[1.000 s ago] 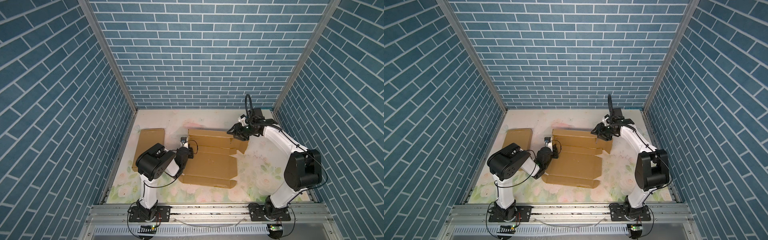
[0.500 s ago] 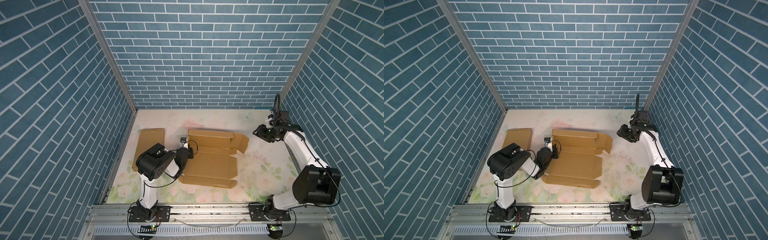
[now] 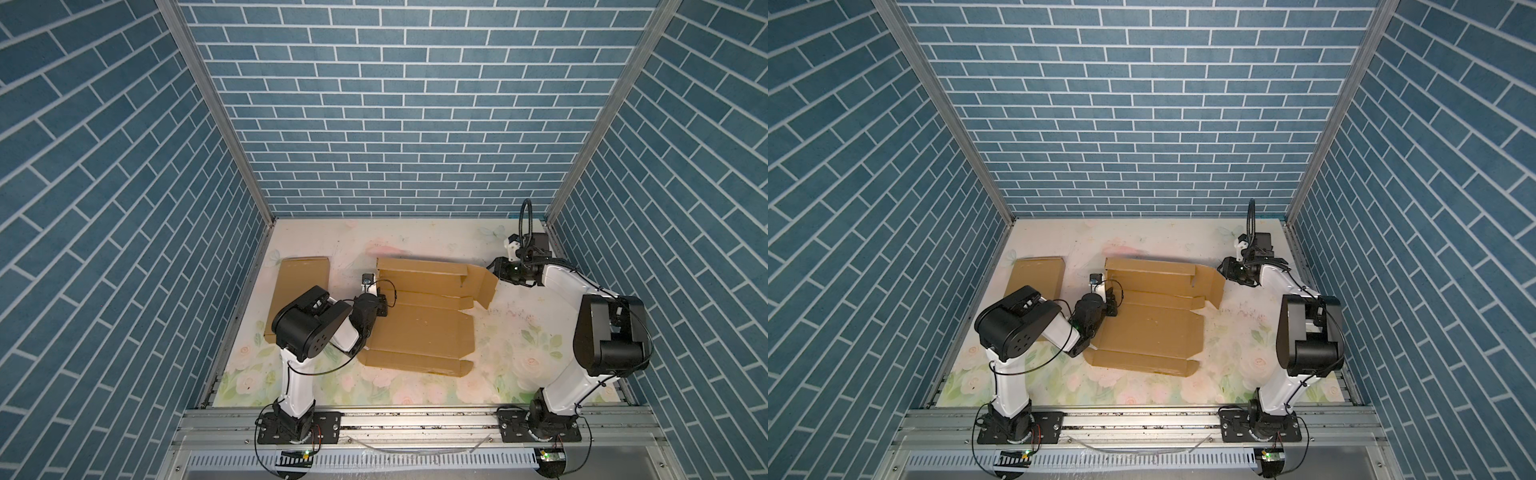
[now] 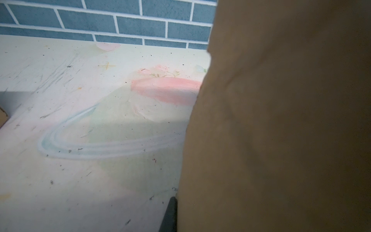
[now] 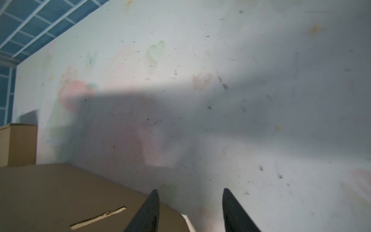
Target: Fold the paper box
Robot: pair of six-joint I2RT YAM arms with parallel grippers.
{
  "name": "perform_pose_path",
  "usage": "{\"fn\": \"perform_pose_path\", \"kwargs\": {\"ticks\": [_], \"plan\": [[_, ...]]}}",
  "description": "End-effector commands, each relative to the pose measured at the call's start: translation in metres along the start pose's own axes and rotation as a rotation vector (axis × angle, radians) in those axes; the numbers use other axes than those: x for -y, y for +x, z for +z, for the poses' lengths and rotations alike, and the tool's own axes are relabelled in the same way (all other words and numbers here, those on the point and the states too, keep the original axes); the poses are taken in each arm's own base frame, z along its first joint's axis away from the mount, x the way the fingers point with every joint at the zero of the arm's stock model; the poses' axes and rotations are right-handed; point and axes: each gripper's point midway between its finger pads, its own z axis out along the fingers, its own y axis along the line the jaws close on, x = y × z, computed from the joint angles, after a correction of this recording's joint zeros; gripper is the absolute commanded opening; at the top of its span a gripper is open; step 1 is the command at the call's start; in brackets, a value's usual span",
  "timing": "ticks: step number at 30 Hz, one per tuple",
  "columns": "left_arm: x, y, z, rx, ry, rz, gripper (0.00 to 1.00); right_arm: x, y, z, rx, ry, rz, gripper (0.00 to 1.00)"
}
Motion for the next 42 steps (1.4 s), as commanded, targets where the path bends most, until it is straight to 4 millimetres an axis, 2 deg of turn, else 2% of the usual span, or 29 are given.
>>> {"fn": "perform_pose_path", "kwargs": {"ticks": [1, 6, 12, 16, 20, 24, 29, 38, 42], "plan": [[-0.008, 0.02, 0.0, -0.096, -0.038, 0.059, 0.1, -0.029, 0.03, -0.002, -0.064, -0.112, -0.115, 0.51], [-0.005, 0.017, 0.001, -0.099, -0.031, 0.056, 0.1, -0.042, 0.055, -0.01, -0.138, -0.122, -0.156, 0.51], [-0.005, 0.017, 0.001, -0.097, -0.03, 0.057, 0.09, -0.069, 0.057, -0.018, -0.191, -0.173, -0.178, 0.5], [-0.005, 0.017, 0.001, -0.095, -0.029, 0.054, 0.09, -0.07, 0.06, -0.012, -0.193, -0.149, -0.155, 0.5], [-0.005, 0.017, 0.001, -0.097, -0.029, 0.054, 0.09, -0.071, 0.066, -0.004, -0.132, -0.149, -0.17, 0.56], [-0.004, 0.017, 0.001, -0.099, -0.026, 0.06, 0.09, -0.077, 0.066, -0.008, -0.08, -0.181, -0.212, 0.57], [-0.004, 0.017, 0.002, -0.1, -0.024, 0.058, 0.09, -0.085, 0.072, -0.003, -0.085, -0.191, -0.266, 0.55], [-0.003, 0.017, 0.002, -0.108, -0.022, 0.063, 0.09, -0.082, 0.089, -0.004, -0.039, -0.147, -0.29, 0.49], [-0.003, 0.016, 0.002, -0.106, -0.02, 0.061, 0.09, -0.084, 0.091, -0.001, -0.001, -0.152, -0.295, 0.49]]}}
